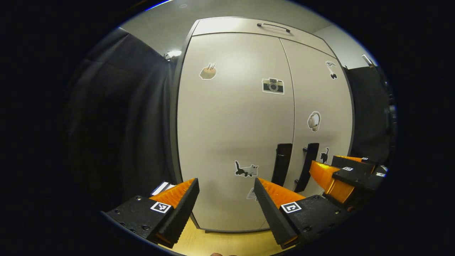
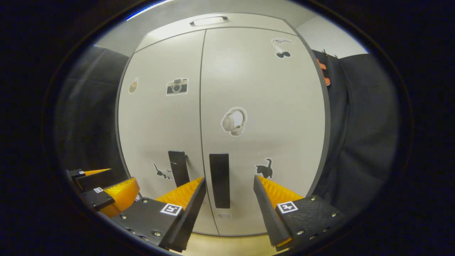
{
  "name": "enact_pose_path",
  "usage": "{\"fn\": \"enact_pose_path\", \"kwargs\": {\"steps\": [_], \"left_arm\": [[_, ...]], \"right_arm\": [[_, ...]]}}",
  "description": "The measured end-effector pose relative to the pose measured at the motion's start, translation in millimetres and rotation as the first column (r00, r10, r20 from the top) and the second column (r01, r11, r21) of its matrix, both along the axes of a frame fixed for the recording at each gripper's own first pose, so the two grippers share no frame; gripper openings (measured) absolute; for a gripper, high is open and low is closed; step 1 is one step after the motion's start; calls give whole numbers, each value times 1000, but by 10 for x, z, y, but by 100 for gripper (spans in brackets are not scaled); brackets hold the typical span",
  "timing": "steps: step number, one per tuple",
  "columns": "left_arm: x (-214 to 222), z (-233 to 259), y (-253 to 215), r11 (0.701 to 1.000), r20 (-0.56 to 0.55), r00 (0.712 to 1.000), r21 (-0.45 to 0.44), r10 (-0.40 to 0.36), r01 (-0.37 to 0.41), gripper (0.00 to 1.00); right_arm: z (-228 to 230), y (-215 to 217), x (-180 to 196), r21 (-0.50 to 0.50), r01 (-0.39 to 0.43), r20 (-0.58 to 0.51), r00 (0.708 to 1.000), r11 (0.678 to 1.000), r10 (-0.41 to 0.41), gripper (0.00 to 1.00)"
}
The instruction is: Open the right door of the double-door shoe cabinet with the right hand, and open the left door with the left hand.
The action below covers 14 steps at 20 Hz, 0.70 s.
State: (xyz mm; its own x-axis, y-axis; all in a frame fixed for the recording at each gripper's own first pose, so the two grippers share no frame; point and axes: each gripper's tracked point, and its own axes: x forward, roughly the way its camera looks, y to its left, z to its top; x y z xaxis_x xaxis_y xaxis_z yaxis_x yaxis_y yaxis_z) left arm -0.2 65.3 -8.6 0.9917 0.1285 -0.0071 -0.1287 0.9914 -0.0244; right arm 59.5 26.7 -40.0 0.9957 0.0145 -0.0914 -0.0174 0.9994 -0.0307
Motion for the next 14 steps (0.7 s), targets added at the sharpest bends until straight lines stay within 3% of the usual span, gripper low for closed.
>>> {"fn": "enact_pose_path", "kwargs": {"steps": [2, 4, 7, 9, 12, 14], "left_arm": [[2, -13, 60, 1000, -2, 1000, -2, 12, -12, 96], [6, -28, 113, 1000, -5, 1000, -2, 20, -20, 96], [10, -41, 188, 999, -10, 999, 6, 33, -33, 96], [20, -55, 239, 999, -13, 999, 6, 40, -40, 96], [17, -94, 312, 999, -23, 999, -6, 49, -49, 96], [8, -117, 358, 998, -27, 998, -15, 57, -58, 96]], "right_arm": [[-8, 49, 106, -3, -3, 5, 1000, 1000, 3, 78], [-36, 78, 210, 4, -3, 3, 1000, 1000, 3, 63], [-127, 91, 301, 6, 8, -21, 1000, 1000, -8, 63], [-171, 117, 366, 18, 3, -25, 1000, 1000, -3, 42], [-185, 122, 377, 6, 13, -22, 1000, 1000, -13, 32], [-189, 121, 380, -9, 15, -13, 1000, 1000, -15, 32]]}}
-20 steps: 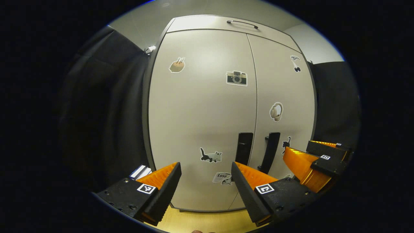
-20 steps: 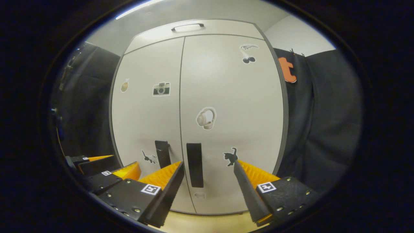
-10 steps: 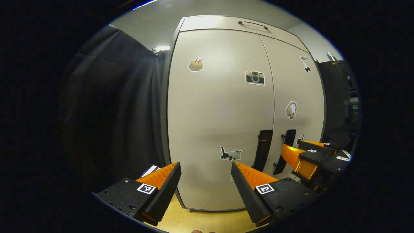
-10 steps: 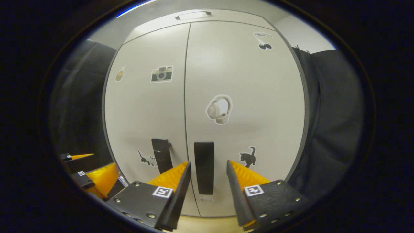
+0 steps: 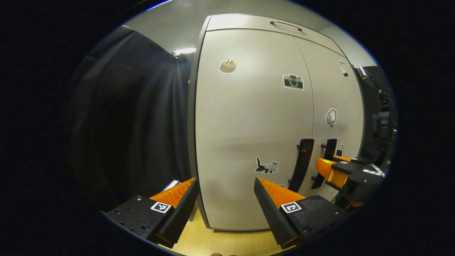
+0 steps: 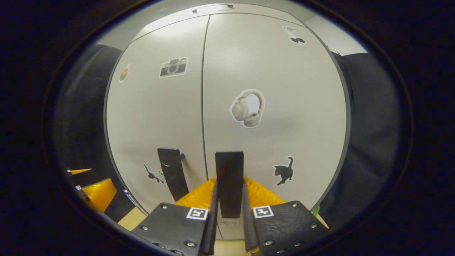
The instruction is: Open the right door of the double-door shoe cabinet with the right hand, and open the left door with the left hand.
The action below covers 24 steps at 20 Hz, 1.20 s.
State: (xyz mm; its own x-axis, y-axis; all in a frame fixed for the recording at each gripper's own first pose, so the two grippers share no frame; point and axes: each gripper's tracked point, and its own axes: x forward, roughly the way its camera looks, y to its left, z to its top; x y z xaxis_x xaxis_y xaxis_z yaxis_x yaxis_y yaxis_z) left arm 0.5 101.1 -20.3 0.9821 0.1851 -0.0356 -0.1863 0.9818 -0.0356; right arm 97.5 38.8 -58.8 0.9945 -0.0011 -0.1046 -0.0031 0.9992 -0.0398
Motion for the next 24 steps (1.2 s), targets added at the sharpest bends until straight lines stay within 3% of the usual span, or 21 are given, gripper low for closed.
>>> {"fn": "enact_pose_path", "kwargs": {"steps": [2, 3, 7, 15, 24], "left_arm": [[-10, -27, 34, 1000, -7, 1000, -4, 7, -7, 96], [-13, -35, 39, 1000, -10, 1000, -5, 9, -9, 96], [-33, -96, -7, 1000, -30, 1000, -5, 1, -1, 96], [-119, -121, -312, 998, -48, 997, 17, -62, 63, 96], [-141, -57, -453, 995, -35, 995, 28, -92, 93, 94]], "right_arm": [[1, -12, -10, 21, 2, -4, 1000, 1000, -2, 27], [13, -6, -5, 32, 1, 3, 1000, 999, -1, 19], [20, -19, -105, 42, -4, 6, 1000, 999, 4, 19], [43, -277, -746, 61, -18, 9, 1000, 998, 17, 19], [63, -516, -1103, 75, 16, 8, 1000, 997, -17, 19]]}}
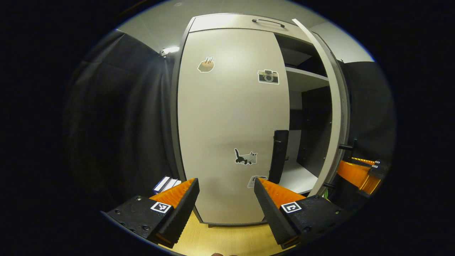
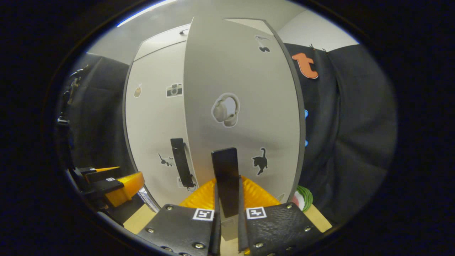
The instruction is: Open the right door of the double-door shoe cabinet with the right hand, and open the left door with the left hand.
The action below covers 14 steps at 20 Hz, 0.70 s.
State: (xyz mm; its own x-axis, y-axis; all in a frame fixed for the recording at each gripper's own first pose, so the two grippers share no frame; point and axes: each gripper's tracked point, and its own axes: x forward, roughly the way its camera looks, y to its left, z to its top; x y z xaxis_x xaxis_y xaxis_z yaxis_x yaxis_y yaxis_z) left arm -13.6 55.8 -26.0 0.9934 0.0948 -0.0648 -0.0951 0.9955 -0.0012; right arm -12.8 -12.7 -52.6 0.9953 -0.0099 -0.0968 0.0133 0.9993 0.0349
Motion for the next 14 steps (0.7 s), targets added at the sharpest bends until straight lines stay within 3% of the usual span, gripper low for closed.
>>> {"fn": "enact_pose_path", "kwargs": {"steps": [5, 6, 7, 14], "left_arm": [[45, 5, -82, 999, 3, 1000, -16, -29, 29, 96], [52, 0, -115, 999, 5, 999, -17, -37, 37, 96], [58, -5, -144, 999, 4, 999, -20, -46, 46, 96], [99, -78, -433, 993, -2, 994, -35, -111, 111, 96]], "right_arm": [[48, -183, -222, -22, 29, -2, 1000, 999, -29, 18], [22, -232, -227, -4, 35, 5, 999, 999, -35, 10], [15, -279, -269, 6, 43, -11, 999, 999, -43, 10], [44, -793, -656, -32, 173, -11, 985, 984, -173, 8]]}}
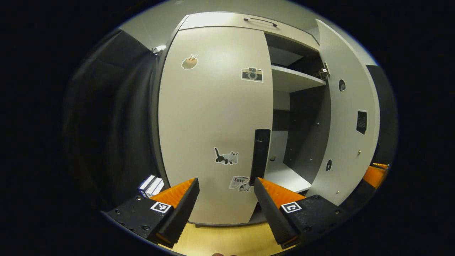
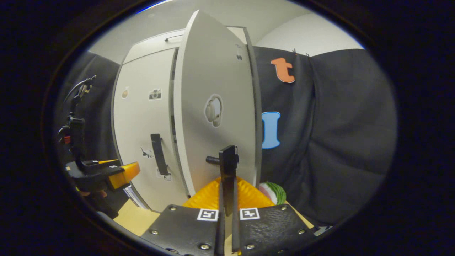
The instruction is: Open the right door of the double-door shoe cabinet with the right hand, and open the left door with the left hand.
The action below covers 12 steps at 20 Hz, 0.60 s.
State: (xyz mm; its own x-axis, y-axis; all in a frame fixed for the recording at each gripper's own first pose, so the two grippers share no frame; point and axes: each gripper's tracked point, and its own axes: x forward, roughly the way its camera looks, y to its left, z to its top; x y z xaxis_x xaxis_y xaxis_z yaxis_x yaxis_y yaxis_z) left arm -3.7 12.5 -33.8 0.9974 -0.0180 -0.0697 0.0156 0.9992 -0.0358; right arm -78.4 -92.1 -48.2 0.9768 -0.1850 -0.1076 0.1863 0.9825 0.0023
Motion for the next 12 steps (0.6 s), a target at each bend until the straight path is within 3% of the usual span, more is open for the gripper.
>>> {"fn": "enact_pose_path", "kwargs": {"steps": [1, 2, 6, 12], "left_arm": [[8, -4, -61, 1000, -2, 1000, -5, -12, 12, 96], [14, -6, -119, 1000, 0, 1000, -11, -21, 21, 96], [-6, -6, -292, 998, 1, 999, -20, -53, 53, 96], [15, -72, -303, 999, -13, 999, -16, -40, 40, 96]], "right_arm": [[65, -33, -133, -5, 10, 9, 1000, 1000, -9, 5], [2, -116, -37, -23, 9, -2, 1000, 1000, -9, 1], [21, -222, -81, -43, 25, -8, 1000, 999, -26, 1], [18, -529, -191, -9, 35, -13, 999, 999, -35, 0]]}}
